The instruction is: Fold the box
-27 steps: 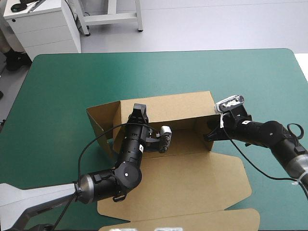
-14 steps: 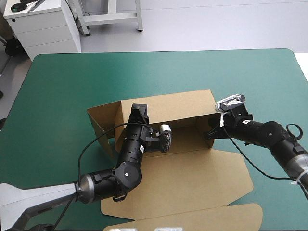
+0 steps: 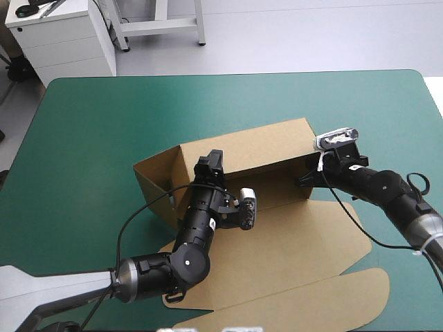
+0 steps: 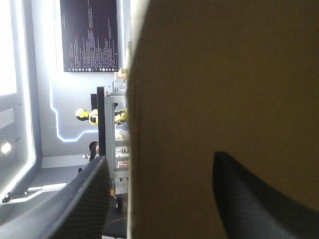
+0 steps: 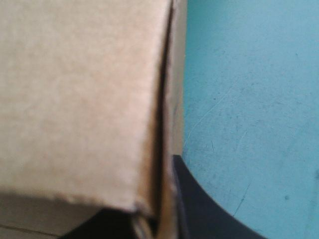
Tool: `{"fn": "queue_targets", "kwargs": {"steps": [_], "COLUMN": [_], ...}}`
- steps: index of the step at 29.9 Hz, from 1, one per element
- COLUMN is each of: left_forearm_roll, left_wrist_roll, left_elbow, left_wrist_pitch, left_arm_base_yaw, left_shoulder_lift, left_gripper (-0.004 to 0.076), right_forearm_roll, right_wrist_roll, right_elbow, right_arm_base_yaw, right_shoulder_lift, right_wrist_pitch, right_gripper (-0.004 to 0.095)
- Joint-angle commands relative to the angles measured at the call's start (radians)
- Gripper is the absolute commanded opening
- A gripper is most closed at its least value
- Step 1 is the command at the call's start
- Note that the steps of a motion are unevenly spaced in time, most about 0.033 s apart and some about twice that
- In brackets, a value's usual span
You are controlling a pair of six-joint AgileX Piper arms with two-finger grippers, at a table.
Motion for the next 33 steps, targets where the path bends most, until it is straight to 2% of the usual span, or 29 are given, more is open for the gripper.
{"fn": "queue_targets", "kwargs": {"steps": [1, 9, 11, 13, 15, 18, 22, 27, 30, 33], "left_forearm_roll": [0.097, 0.097, 0.097, 0.095, 0.092, -0.012, -0.442, -0.954, -1.161, -1.353], "left_wrist_roll": [-0.009, 0.045, 0.085, 0.150, 0.211, 0.340, 0.629, 0.955, 1.023, 1.027], "left_elbow": [-0.027, -0.027, -0.027, -0.029, -0.034, -0.070, -0.223, -0.479, -0.620, -0.746], "left_wrist_pitch": [0.083, 0.159, 0.164, 0.173, 0.175, 0.139, 0.029, 0.062, 0.086, 0.075], "left_arm_base_yaw": [-0.046, -0.116, -0.117, -0.117, -0.117, -0.117, -0.103, 0.019, 0.164, 0.315], "left_shoulder_lift": [-0.032, -0.032, -0.032, -0.032, -0.036, -0.043, -0.067, -0.073, -0.073, -0.075], "left_gripper": [0.0439, 0.0435, 0.0388, 0.0235, -0.0003, 0.0015, 0.0015, 0.0015, 0.0015, 0.0014], "right_forearm_roll": [0.051, 0.051, 0.049, 0.050, 0.050, 0.050, 0.050, 0.050, 0.050, 0.050], "right_wrist_roll": [0.027, 0.040, 0.059, 0.070, 0.070, 0.070, 0.070, 0.070, 0.070, 0.070], "right_elbow": [-0.077, -0.191, -0.205, -0.211, -0.211, -0.211, -0.211, -0.211, -0.211, -0.211], "right_arm_base_yaw": [-0.001, -0.002, -0.002, -0.002, -0.002, -0.002, -0.002, -0.002, -0.002, -0.002], "right_shoulder_lift": [0.031, 0.150, 0.164, 0.168, 0.168, 0.168, 0.168, 0.168, 0.168, 0.168], "right_wrist_pitch": [-0.038, -0.037, -0.035, -0.031, -0.022, -0.011, 0.000, 0.017, 0.031, 0.033], "right_gripper": [-0.0014, -0.0014, -0.0014, -0.0014, -0.0014, -0.0014, -0.0014, -0.0014, -0.0014, -0.0014]}}
